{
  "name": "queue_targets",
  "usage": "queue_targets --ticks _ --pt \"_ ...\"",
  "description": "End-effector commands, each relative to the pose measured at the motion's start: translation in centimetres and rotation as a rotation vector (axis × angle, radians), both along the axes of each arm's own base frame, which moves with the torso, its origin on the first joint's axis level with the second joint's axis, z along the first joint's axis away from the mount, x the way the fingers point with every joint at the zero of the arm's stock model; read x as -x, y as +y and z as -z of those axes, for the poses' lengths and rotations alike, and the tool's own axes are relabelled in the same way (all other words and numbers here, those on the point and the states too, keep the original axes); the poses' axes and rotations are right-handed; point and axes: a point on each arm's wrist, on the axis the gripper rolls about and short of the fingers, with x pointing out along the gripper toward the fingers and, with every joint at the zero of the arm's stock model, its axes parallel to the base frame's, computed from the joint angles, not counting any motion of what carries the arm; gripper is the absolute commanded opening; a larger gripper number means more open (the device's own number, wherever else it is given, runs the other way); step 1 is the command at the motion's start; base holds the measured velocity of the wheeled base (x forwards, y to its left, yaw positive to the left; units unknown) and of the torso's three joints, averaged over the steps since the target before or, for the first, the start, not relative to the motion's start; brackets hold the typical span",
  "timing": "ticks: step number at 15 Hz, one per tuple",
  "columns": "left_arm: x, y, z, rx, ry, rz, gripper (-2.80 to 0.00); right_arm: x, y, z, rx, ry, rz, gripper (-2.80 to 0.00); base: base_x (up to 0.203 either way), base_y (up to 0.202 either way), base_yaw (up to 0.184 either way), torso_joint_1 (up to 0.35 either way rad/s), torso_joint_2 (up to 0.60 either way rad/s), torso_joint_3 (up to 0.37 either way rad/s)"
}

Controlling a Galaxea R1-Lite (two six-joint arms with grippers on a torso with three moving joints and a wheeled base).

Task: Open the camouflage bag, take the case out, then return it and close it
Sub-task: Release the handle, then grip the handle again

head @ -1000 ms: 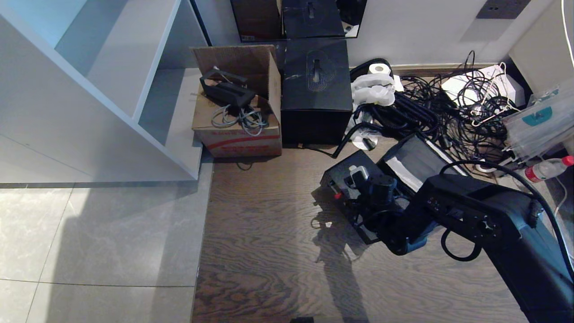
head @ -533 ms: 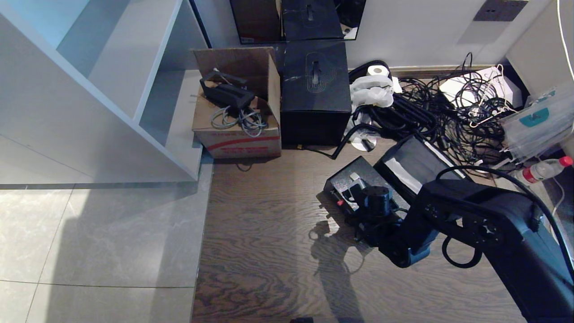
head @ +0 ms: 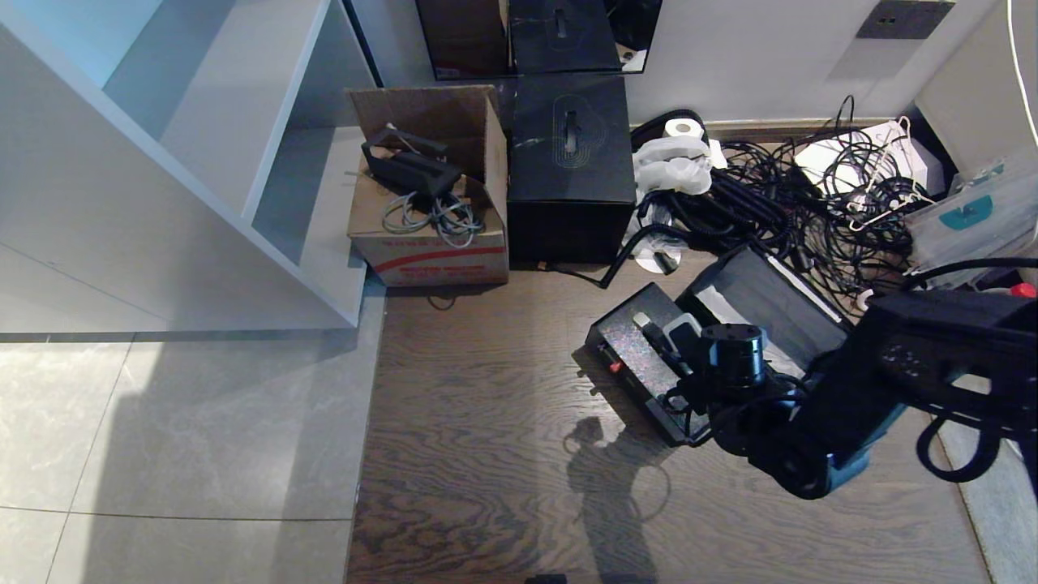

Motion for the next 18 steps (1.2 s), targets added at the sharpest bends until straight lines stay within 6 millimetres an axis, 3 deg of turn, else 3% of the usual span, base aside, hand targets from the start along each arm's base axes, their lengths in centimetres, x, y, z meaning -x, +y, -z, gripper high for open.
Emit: queue_targets --ticks 1,6,10,13,15,18 --pt "0.0 0.0 0.0 0.000 -0.002 0.001 -2.80 4.2 -2.6 -5.8 -0.035 -0.062 -0.018 -2.80 0.000 0.000 0.000 0.000 0.00 0.000" --pt "0.0 0.0 0.0 0.000 -0.002 0.001 -2.80 15.5 -7.1 -10.5 -0.056 -0.027 -0.093 -2.80 0.000 0.000 0.000 0.000 0.00 0.000" --pt "0.0 0.0 0.0 0.000 -0.002 0.001 -2.80 25.0 -10.7 -12.4 -0.211 -0.209 -0.106 -2.80 0.000 0.000 0.000 0.000 0.00 0.000" --pt "0.0 0.0 0.0 0.000 -0.001 0.001 -2.80 30.5 -12.9 -9.5 -0.368 -0.302 -0.044 -2.80 0.000 0.000 0.000 0.000 0.00 0.000" --pt "0.0 0.0 0.0 0.000 -0.001 0.001 -2.80 32.3 -13.5 -7.4 -0.482 -0.311 -0.028 -2.80 0.000 0.000 0.000 0.000 0.00 0.000" --pt "0.0 0.0 0.0 0.000 -0.001 0.001 -2.80 34.3 -13.4 -5.6 -0.571 -0.295 -0.148 -2.80 0.000 0.000 0.000 0.000 0.00 0.000"
